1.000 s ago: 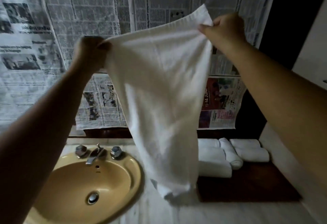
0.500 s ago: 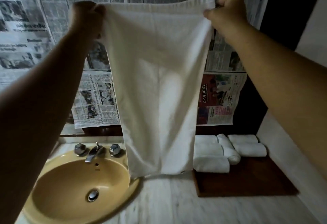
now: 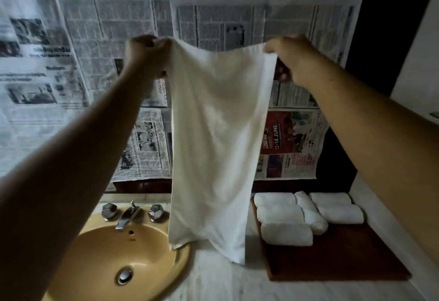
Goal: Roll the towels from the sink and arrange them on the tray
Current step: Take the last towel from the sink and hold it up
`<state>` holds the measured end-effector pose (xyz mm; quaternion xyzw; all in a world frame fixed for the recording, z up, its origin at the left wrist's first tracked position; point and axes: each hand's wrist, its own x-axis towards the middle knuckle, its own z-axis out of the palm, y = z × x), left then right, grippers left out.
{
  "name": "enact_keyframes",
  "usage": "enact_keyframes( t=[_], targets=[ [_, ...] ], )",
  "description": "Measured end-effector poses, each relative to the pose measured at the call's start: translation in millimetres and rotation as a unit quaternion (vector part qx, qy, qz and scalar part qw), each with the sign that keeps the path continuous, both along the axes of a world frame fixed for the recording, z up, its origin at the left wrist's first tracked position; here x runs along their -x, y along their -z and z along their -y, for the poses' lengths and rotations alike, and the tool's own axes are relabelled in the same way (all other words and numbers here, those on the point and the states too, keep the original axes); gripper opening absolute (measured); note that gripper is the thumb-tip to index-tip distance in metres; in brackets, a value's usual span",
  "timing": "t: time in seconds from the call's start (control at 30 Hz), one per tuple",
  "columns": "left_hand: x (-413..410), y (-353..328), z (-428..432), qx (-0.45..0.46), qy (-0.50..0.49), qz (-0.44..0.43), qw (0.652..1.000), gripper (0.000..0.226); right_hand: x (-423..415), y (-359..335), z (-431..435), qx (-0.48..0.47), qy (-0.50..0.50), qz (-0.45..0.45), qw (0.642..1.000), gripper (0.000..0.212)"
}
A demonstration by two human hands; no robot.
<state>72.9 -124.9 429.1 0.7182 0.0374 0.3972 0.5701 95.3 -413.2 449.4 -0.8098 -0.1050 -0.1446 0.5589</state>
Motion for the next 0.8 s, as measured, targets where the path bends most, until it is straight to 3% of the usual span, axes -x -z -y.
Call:
enact_keyframes(
  t=[0.07, 0.17, 0.3, 0.43, 0.47, 0.57, 0.63, 0.8],
  targets=[
    [4.0, 16.7, 29.4, -0.011, 0.038, -0.018, 0.999, 0.010, 4.8, 12.1, -13.1, 0.001, -0.016, -0.037, 0.999, 0.009],
    [2.0, 32.3, 59.4, -0.030, 0.085, -0.039, 0.995, 0.020, 8.7, 27.8, -34.2, 0.000, -0.036, -0.065, 0.997, 0.018],
    [-1.8, 44.0, 89.1, -0.129, 0.058, -0.036, 0.989, 0.018, 17.0, 38.0, -50.7, -0.008, -0.073, -0.117, 0.990, 0.012],
    [-11.3, 42.1, 83.7, -0.112, 0.040, -0.068, 0.991, 0.018, 5.5, 39.2, -36.3, -0.036, -0.006, -0.048, 0.998, 0.006],
    [-13.8, 40.6, 77.5, -0.095, 0.040, -0.077, 0.992, 0.016, 2.4, 37.4, -28.9, -0.013, 0.010, -0.021, 1.000, 0.006],
    [-22.3, 38.2, 58.5, -0.091, 0.009, -0.088, 0.992, 0.011, -12.8, 37.7, -6.9, 0.099, 0.009, 0.087, 0.991, 0.045],
    [-25.8, 37.0, 50.1, -0.068, -0.018, -0.067, 0.995, 0.010, -16.9, 39.6, 3.0, 0.146, -0.031, 0.130, 0.980, 0.047],
    [-28.9, 31.8, 41.4, -0.052, -0.053, -0.024, 0.997, 0.015, -16.8, 35.8, 20.4, 0.290, -0.104, 0.079, 0.948, 0.046]
  ],
)
